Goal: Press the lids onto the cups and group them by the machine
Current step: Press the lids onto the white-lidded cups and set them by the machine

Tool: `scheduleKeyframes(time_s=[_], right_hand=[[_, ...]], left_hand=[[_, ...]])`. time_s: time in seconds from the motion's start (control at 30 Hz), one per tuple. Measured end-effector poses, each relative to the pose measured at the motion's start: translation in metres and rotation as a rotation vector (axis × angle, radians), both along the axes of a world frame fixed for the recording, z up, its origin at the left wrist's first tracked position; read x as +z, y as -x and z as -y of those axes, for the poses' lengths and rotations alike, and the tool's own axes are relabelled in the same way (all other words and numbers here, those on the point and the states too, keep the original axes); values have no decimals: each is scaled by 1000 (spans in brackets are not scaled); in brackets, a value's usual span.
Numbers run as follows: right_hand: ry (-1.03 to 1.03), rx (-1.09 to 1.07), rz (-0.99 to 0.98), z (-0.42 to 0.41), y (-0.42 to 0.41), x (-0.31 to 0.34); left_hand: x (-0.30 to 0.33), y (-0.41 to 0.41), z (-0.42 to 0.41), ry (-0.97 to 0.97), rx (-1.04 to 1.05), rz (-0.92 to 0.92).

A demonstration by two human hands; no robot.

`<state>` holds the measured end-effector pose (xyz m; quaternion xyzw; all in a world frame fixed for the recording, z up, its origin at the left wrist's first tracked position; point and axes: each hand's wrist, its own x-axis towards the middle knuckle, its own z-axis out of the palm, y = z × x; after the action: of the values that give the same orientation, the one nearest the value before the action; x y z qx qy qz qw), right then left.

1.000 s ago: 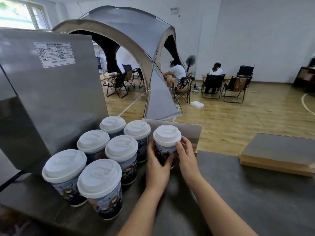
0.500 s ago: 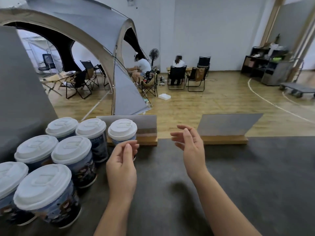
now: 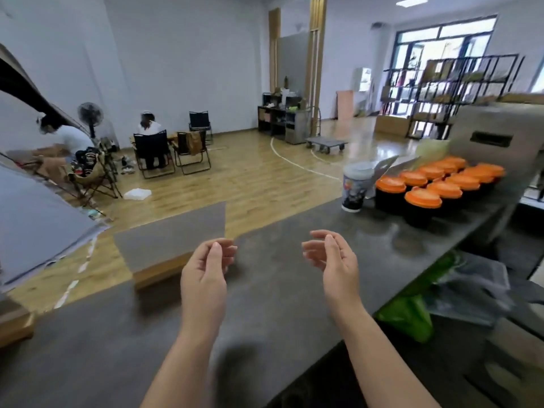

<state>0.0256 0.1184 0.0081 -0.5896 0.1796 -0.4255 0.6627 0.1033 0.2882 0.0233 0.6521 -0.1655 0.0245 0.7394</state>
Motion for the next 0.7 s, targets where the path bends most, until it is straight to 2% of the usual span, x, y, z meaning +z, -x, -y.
scheduleKeyframes(time_s=[0.23, 0.43, 0.57, 0.7], right_hand=[[13, -141, -101, 160, 15, -8], [95, -34, -213, 285, -41, -11], [142, 36, -240, 333, -88, -14], [76, 39, -220, 359, -122, -23]], left_hand=[[-3, -10, 182, -30, -160, -40], [-9, -62, 345, -210, -219, -31], [-1, -90, 417, -206, -264, -118], [-2, -109, 450, -183, -334, -247]])
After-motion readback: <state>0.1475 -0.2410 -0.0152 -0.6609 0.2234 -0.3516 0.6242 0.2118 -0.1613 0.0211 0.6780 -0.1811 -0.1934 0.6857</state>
